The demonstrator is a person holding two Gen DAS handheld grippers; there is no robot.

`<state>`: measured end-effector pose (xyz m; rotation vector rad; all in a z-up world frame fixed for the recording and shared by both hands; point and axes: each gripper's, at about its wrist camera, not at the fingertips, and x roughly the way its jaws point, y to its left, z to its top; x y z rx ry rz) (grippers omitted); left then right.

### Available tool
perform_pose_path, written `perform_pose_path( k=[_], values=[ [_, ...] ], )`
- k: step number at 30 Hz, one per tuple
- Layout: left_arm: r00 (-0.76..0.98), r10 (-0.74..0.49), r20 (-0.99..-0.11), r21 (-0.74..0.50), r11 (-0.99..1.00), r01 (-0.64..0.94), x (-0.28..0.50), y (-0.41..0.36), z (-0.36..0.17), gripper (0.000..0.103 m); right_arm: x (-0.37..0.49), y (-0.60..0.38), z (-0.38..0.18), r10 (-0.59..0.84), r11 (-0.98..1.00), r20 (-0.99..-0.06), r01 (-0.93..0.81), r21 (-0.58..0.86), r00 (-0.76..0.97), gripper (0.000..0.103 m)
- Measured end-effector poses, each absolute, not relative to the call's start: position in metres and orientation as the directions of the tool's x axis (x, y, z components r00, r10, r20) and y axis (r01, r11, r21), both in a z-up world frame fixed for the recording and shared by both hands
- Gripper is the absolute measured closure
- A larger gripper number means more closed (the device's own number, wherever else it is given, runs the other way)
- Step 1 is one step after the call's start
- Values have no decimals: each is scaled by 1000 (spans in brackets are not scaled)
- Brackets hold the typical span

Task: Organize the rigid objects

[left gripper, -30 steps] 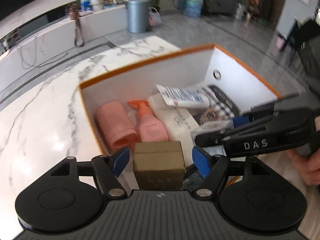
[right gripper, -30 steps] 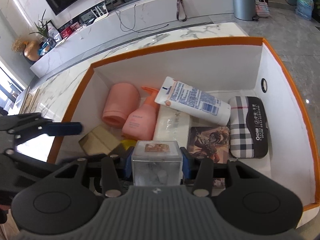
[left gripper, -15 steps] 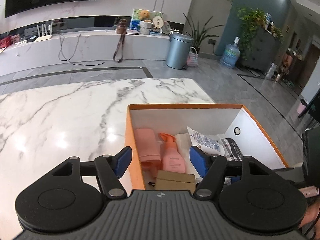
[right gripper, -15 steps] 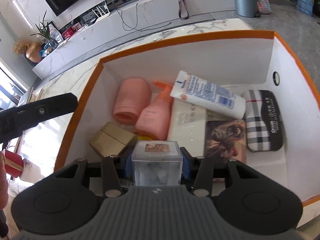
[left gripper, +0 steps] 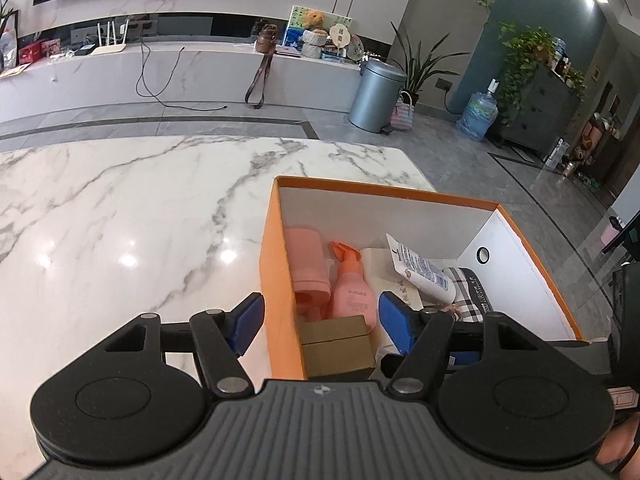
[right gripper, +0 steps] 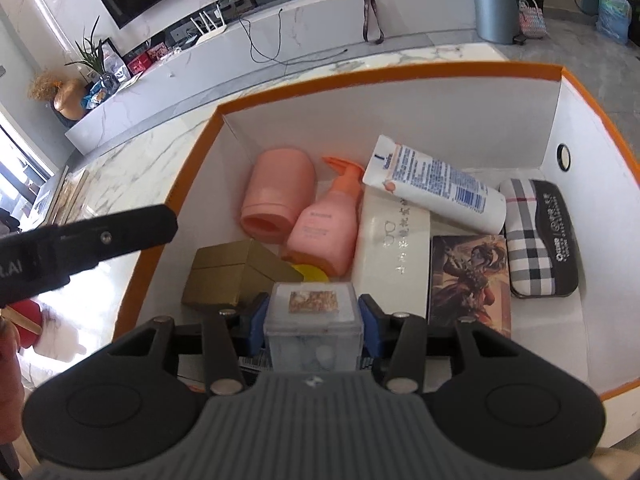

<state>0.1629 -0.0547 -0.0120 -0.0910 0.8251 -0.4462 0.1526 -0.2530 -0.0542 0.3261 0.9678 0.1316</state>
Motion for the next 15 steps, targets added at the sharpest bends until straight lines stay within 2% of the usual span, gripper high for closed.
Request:
perform_pose_path(
  k=[3,15],
  values=[
    [596,-415,-687,-259,907,332,160,-53,-12,26,149,-252,-49,240,948,-775,33,318,584,47],
    [649,-384,-657,-202,919,340,135,-50,-9,26,113,-265,-20,89,982,-688,54,184,720,37]
  ],
)
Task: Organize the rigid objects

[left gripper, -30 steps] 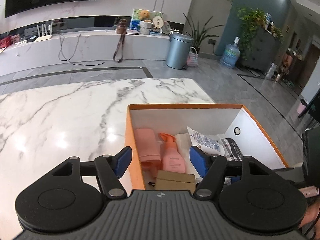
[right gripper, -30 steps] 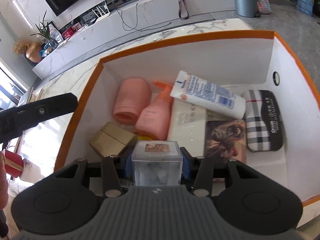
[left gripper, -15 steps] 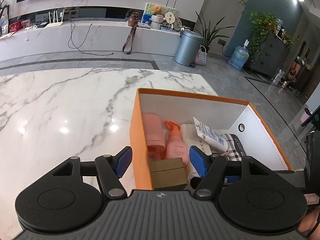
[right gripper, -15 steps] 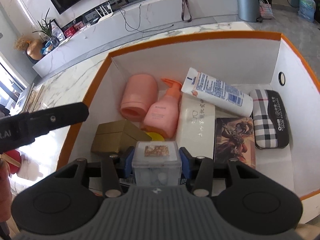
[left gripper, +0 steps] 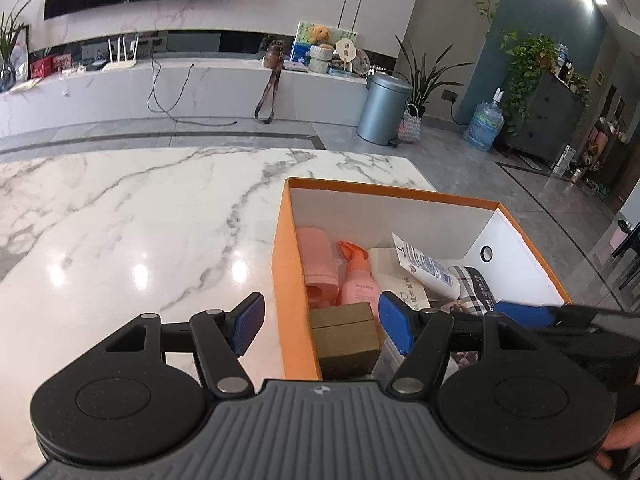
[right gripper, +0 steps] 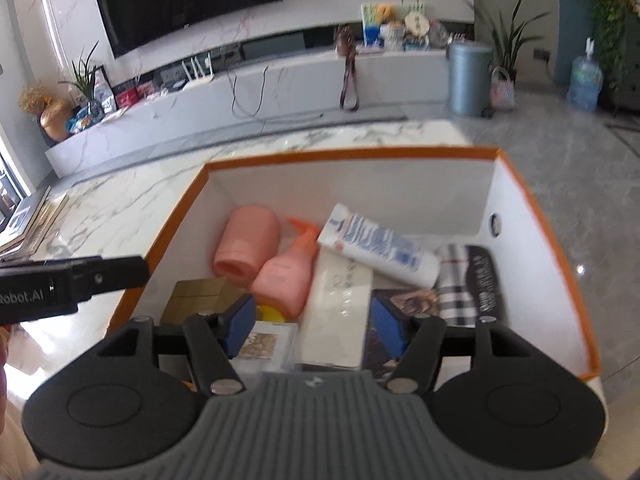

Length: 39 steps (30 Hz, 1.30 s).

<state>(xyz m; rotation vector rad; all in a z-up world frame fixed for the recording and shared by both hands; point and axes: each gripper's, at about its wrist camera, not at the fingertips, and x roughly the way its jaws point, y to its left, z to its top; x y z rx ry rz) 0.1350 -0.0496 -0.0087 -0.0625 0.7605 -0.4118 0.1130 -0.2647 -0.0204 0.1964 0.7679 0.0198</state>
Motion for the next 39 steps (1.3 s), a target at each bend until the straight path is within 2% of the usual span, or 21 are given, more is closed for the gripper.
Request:
perform_pose_path(
  k=[8,10,13,17,20,23,28,30,32,39],
  values=[
    [720,-360,-594,-134,926,353,110,-48,1,26,82,-274,-6,42,987,-618,64,149,785,33],
    [740,-357,-571,-119,927,355,103,-48,5,26,73,-273,-1,38,989,-594,55,137,803,22],
    [768,-340,-543,-90,933,349,92,-49,9,26,60,-270,7,33,993,-557,37,114,830,21],
    [805,-314,-503,-56,942,332,79,-50,14,26,41,-267,19,24,995,-499,25,91,866,13],
    [830,-317,-459,-53,942,331,70,-49,18,17,28,-270,24,24,995,-453,23,98,891,8],
    [841,-326,-432,-81,943,324,65,-47,20,14,16,-269,26,12,996,-419,28,90,908,5],
    [857,-312,-410,-103,949,297,57,-46,15,12,2,-268,22,-26,995,-414,62,73,910,3],
    [873,-284,-397,-56,957,286,51,-49,12,3,-2,-269,18,-28,994,-420,71,87,907,2],
    [882,-253,-398,-14,963,270,47,-52,7,1,-3,-269,12,-37,992,-433,84,90,901,2],
    [868,-219,-446,2,969,246,43,-56,-13,0,0,-264,-9,-80,989,-483,128,68,872,2]
  ],
)
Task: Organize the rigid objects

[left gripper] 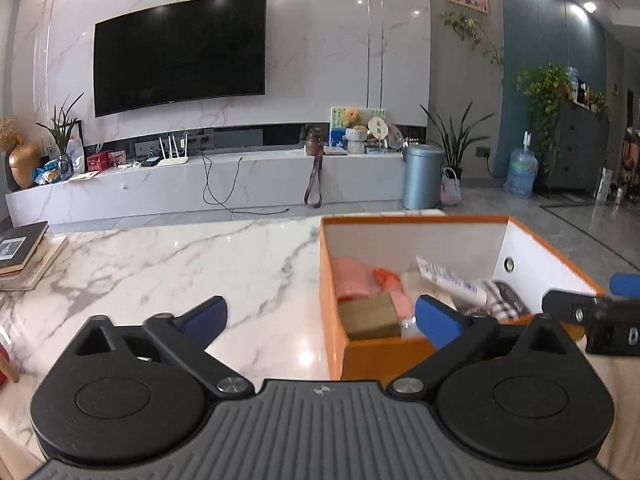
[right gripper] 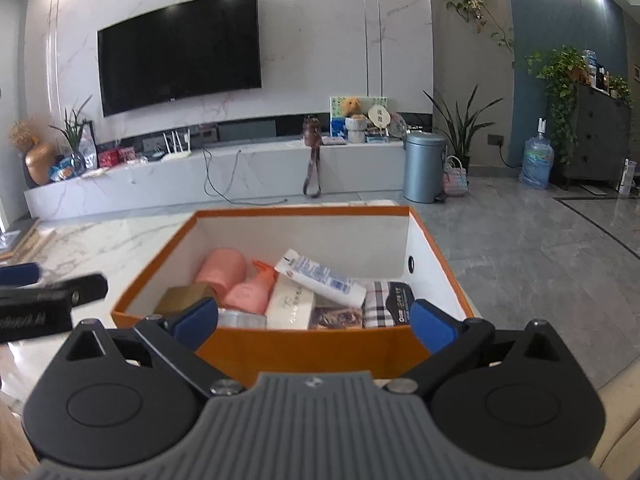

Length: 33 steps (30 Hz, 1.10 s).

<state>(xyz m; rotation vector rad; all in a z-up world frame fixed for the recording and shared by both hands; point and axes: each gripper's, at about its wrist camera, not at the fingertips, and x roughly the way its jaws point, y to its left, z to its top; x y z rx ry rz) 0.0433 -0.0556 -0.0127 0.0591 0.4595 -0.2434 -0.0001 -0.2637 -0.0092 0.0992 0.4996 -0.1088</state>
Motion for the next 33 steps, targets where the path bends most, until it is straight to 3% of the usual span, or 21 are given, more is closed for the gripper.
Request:
perform_pose_path(
  k=[18,33],
  values=[
    [821,-237,-520,-16,963,268,36,-56,-22,0,10,-254,-19,-127,989,-538,147,-5,833,2],
    [825,-247,-509,-31,963,269,35,-56,-14,0,8,-256,-18,-123,989,-530,150,8,839,2]
  ],
)
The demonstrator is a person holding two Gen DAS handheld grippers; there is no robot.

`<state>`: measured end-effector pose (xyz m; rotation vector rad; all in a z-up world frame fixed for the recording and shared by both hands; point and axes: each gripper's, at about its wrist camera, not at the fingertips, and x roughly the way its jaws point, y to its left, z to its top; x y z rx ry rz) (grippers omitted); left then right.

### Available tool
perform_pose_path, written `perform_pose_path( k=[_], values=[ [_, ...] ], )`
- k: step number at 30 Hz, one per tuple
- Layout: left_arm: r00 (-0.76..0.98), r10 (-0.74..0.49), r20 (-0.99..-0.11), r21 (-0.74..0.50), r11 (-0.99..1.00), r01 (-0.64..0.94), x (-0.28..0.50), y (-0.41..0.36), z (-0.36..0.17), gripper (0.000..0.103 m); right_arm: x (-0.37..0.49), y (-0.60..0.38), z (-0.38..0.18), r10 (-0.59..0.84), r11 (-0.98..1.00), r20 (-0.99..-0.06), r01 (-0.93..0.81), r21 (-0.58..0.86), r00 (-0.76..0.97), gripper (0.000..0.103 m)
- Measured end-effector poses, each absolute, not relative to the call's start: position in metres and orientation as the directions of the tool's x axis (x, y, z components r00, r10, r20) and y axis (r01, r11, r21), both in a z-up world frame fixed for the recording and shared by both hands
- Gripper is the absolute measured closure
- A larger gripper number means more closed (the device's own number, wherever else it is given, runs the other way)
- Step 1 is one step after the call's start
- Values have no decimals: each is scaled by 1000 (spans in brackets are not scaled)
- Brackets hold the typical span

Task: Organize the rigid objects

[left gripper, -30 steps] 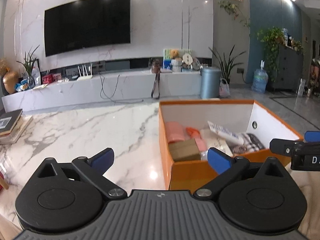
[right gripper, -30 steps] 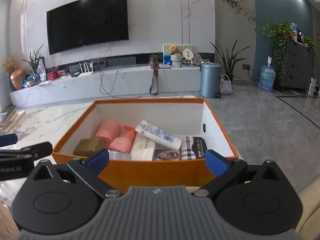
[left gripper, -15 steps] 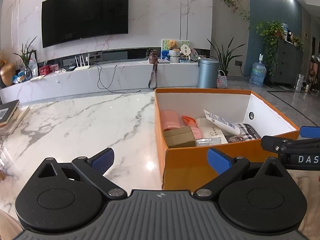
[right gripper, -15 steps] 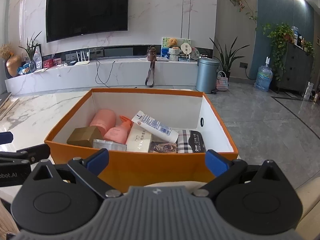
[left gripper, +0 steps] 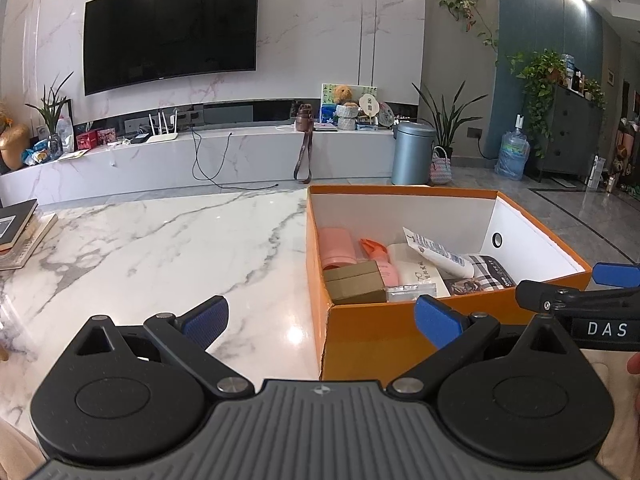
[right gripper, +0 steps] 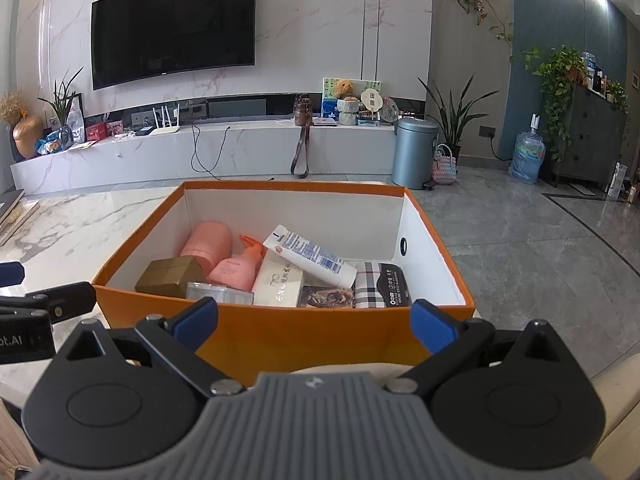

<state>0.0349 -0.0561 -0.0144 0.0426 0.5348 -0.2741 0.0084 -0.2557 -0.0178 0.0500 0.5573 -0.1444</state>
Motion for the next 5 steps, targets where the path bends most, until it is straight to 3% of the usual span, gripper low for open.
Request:
perform_pose_path(
  k=[5],
  values=[
    [826,-245,-508,-37,964,264,36,-56,-13,0,9,-256,-18,-122,989,-530,150,9,839,2]
  ],
)
